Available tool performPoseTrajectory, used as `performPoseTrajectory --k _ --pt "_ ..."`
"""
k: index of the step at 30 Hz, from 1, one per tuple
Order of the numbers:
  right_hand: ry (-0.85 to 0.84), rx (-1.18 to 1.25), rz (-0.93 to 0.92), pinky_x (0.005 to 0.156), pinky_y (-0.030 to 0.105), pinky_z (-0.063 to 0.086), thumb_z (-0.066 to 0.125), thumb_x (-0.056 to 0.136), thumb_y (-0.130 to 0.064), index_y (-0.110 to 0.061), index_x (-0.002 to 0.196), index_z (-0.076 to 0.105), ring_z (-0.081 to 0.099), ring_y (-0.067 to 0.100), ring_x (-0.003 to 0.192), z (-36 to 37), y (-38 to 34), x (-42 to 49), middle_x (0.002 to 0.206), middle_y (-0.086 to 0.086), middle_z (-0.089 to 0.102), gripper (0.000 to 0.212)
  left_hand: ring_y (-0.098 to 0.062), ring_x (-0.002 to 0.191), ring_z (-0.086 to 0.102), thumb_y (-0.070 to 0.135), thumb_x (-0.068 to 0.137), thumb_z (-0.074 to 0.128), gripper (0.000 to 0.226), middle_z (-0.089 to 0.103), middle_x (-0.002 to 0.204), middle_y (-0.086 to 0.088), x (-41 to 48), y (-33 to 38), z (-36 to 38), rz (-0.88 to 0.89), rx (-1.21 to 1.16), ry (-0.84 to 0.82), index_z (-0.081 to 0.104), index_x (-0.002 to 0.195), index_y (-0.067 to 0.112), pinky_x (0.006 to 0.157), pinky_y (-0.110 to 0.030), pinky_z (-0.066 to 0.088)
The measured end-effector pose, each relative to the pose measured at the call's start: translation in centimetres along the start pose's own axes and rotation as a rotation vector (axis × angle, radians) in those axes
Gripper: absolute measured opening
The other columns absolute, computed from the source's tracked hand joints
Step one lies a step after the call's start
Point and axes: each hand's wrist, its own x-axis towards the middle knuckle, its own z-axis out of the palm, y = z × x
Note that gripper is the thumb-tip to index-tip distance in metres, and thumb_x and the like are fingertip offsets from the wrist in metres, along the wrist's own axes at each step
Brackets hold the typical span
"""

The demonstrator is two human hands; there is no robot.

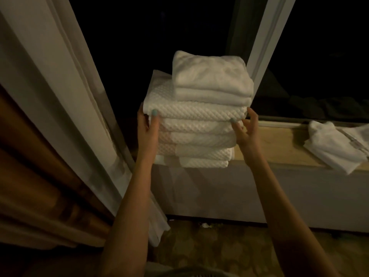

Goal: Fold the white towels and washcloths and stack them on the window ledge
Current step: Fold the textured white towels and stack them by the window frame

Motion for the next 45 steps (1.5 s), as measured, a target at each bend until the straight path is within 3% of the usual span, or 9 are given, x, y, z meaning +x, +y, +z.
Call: performPoseTrajectory --k 9,14,19,24,28,33,36,40,45 --pt "0.051 0.143 0.012 0.080 0.042 0.057 0.055 0.095 -0.028 -0.014 0.120 0.043 0.062 0.029 0.110 0.5 -0.1 -1.0 0.123 0.016 0.058 0.031 -0.014 0.125 0.049 0.063 0.091 0.039 0.039 0.051 0.137 0.009 3.1 -0.2 -0.8 -0.049 0.075 -0.054 0.044 0.129 0.053 0.106 -0.045 0.042" --pt "0.042 0.150 0.001 0.080 0.040 0.055 0.056 0.094 -0.028 -0.017 0.115 0.044 0.062 0.027 0.105 0.4 0.4 -1.1 0.117 0.014 0.058 0.026 -0.011 0.117 0.055 0.049 0.098 0.043 0.042 0.057 0.126 0.010 2.8 -0.1 -1.6 -0.104 0.061 -0.089 0.046 0.136 0.034 0.086 -0.021 0.049" --pt "0.176 -0.010 -0.237 0.088 0.033 0.053 0.059 0.094 -0.033 -0.023 0.130 0.036 0.055 0.017 0.116 0.9 -1.6 -0.4 0.126 0.005 0.052 0.044 -0.006 0.128 0.045 0.034 0.095 0.053 0.045 0.046 0.140 0.002 3.3 2.5 -1.5 0.373 0.214 0.022 0.047 0.138 0.024 0.107 -0.025 0.038" --pt "0.165 -0.164 -0.312 0.087 0.032 0.056 0.057 0.094 -0.030 -0.031 0.135 0.042 0.058 0.011 0.110 1.5 -4.4 1.8 0.134 -0.001 0.051 0.044 -0.003 0.121 0.048 0.037 0.092 0.056 0.050 0.053 0.135 -0.002 4.9 5.4 1.7 0.585 0.426 -0.240 0.046 0.139 0.025 0.099 -0.019 0.042" --pt "0.172 -0.259 -0.330 0.080 0.004 0.045 0.054 0.097 -0.020 -0.024 0.133 0.049 0.049 -0.006 0.103 1.2 -4.3 2.7 0.131 0.001 0.048 0.036 -0.007 0.116 0.052 0.037 0.088 0.063 0.052 0.056 0.129 -0.001 4.9 4.8 3.1 0.638 0.445 -0.263 0.053 0.134 0.017 0.095 -0.022 0.047" --pt "0.095 -0.323 -0.289 0.090 0.023 0.049 0.055 0.095 -0.022 -0.022 0.131 0.051 0.049 0.014 0.114 0.1 -4.1 3.6 0.132 0.004 0.047 0.036 -0.019 0.115 0.056 0.045 0.089 0.057 0.052 0.058 0.126 -0.010 5.1 3.9 3.4 0.630 0.457 -0.250 0.057 0.131 0.016 0.093 -0.038 0.051" --pt "0.044 -0.376 -0.355 0.086 0.013 0.046 0.056 0.095 -0.021 -0.017 0.133 0.050 0.045 0.013 0.116 -0.7 -3.5 3.1 0.134 0.008 0.042 0.039 -0.024 0.123 0.048 0.055 0.089 0.052 0.053 0.044 0.135 -0.016 4.3 4.4 3.9 0.641 0.472 -0.169 0.061 0.124 0.016 0.097 -0.045 0.048" --pt "0.036 -0.396 -0.431 0.092 0.023 0.048 0.054 0.094 -0.033 -0.020 0.130 0.053 0.048 0.014 0.114 -2.2 -3.3 2.8 0.133 0.004 0.040 0.038 -0.028 0.129 0.038 0.035 0.092 0.056 0.031 0.052 0.129 -0.013 2.6 6.7 6.3 0.918 0.618 -0.086 0.068 0.109 0.011 0.104 -0.049 0.039" --pt "0.177 -0.489 -0.375 0.082 0.003 0.039 0.059 0.094 -0.019 -0.008 0.126 0.058 0.050 0.011 0.105 -5.8 -3.6 2.6 0.130 0.013 0.046 0.034 -0.023 0.123 0.046 0.024 0.093 0.051 0.029 0.063 0.114 -0.007 -1.2 7.9 11.1 0.905 0.616 -0.284 0.068 0.111 0.010 0.105 -0.035 0.039"
